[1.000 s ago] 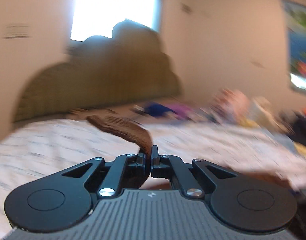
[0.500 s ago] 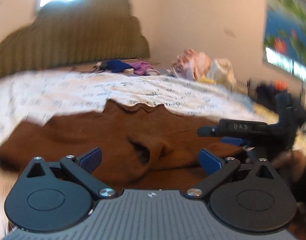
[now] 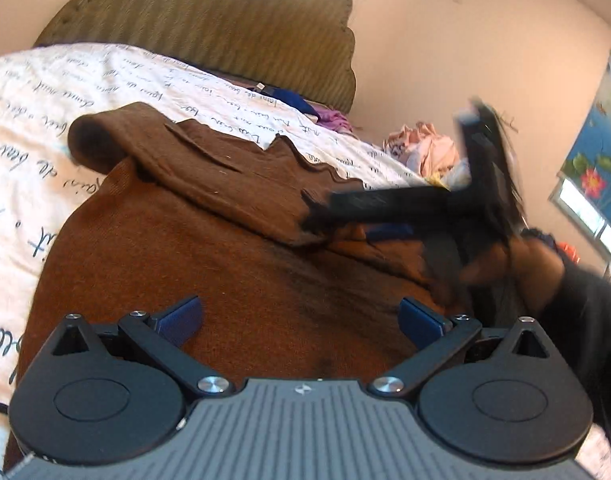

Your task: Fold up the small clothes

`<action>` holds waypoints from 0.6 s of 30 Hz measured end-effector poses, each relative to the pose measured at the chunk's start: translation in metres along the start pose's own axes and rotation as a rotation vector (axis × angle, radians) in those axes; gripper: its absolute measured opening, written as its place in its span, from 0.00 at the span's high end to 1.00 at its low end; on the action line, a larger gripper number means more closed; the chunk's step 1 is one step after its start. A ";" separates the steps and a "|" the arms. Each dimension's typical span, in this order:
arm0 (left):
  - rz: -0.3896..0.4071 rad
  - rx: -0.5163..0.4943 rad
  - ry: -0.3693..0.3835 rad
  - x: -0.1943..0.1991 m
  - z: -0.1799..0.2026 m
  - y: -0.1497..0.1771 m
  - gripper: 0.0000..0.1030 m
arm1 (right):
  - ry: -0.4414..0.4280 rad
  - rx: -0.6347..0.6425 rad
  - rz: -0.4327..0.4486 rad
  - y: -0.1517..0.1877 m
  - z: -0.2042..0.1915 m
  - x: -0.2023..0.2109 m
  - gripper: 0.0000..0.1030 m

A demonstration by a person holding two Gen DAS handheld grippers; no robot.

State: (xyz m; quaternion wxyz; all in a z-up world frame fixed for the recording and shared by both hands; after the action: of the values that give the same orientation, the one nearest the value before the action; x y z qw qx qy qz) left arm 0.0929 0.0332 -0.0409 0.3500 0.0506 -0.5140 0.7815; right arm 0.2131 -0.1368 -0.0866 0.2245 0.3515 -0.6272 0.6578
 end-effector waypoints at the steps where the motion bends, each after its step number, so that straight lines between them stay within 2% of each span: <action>1: 0.005 0.013 0.010 0.001 -0.002 0.000 0.01 | 0.010 -0.050 0.023 0.006 0.017 0.010 0.12; 4: 0.025 0.049 0.039 0.003 -0.007 -0.002 0.01 | -0.048 -0.271 0.129 0.022 0.065 0.044 0.11; 5: 0.029 0.059 0.044 0.002 -0.008 -0.002 0.01 | -0.037 -0.312 0.137 0.025 0.077 0.051 0.11; 6: 0.030 0.067 0.049 0.002 -0.009 -0.003 0.01 | -0.015 -0.332 0.142 0.026 0.085 0.057 0.11; 8: 0.027 0.072 0.053 0.000 -0.010 -0.003 0.01 | -0.049 -0.320 0.154 0.022 0.084 0.065 0.11; 11: 0.026 0.070 0.052 0.004 -0.007 -0.002 0.01 | -0.094 -0.319 0.135 0.016 0.078 0.064 0.11; 13: 0.027 0.072 0.053 0.007 -0.005 -0.001 0.01 | -0.115 -0.378 0.101 0.011 0.085 0.055 0.11; 15: 0.027 0.075 0.053 0.007 -0.004 0.001 0.01 | -0.099 -0.469 0.040 0.012 0.096 0.041 0.11; 16: 0.025 0.076 0.053 0.007 -0.004 0.001 0.01 | -0.125 -0.509 0.027 0.013 0.100 0.036 0.11; 18: 0.025 0.076 0.053 0.006 -0.004 0.001 0.01 | -0.143 -0.535 0.006 0.016 0.103 0.027 0.11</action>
State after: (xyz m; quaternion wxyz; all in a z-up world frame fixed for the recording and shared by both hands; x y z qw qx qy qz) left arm 0.0887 0.0395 -0.0410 0.3516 0.0369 -0.4749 0.8059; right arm 0.2023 -0.2441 -0.0802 0.2628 0.3234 -0.7938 0.4430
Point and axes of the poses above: each gripper's, at about its wrist camera, not at the fingertips, and x roughly against the way its jaws point, z to its right, y to its underside, the point moved 10 cm from there along -x, roughly the way its jaws point, and after that the axes turned 3 degrees about y, right-handed, at the moved point
